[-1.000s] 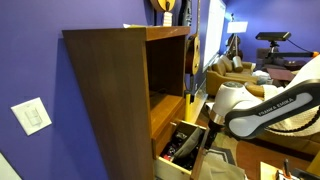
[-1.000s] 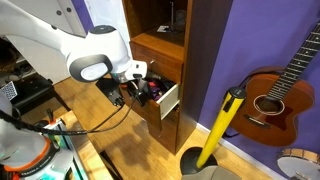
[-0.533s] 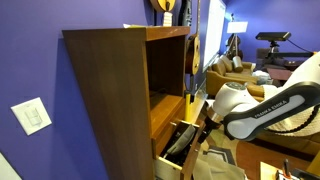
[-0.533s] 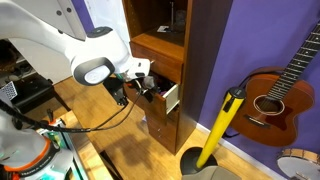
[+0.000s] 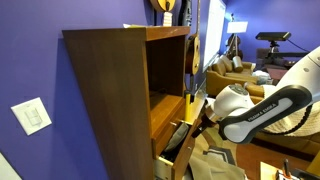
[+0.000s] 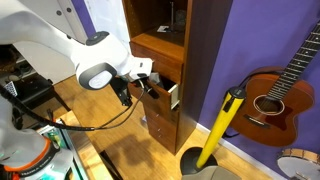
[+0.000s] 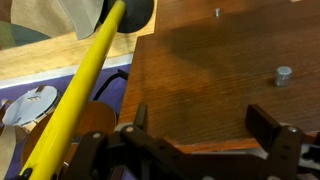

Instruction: Slide the black and gray pencil case into the open drawer, close the open drawer

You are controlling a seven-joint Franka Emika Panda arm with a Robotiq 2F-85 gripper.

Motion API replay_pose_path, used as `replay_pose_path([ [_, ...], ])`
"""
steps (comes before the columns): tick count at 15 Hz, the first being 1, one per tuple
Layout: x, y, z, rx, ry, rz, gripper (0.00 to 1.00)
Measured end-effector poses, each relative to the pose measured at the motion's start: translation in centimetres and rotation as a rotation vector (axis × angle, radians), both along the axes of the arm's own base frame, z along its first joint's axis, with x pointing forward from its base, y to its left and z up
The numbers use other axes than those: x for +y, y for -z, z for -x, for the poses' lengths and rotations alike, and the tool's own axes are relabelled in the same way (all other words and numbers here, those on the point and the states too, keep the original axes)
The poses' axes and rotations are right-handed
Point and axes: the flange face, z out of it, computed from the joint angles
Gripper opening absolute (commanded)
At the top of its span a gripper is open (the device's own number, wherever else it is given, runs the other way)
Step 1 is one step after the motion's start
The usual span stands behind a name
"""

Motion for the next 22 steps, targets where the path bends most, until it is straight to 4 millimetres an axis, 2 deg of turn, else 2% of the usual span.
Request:
replay_pose_path([
  [13,0.1,0.2,-2.1,-0.138,0.059,-0.003,1.0],
  [18,0.4,-0.8,-3.9,-0.203,0.094,-0.018,1.0],
  [22,0.5,-0.7,-4.4,-0.21,0.097,-0.02,1.0],
])
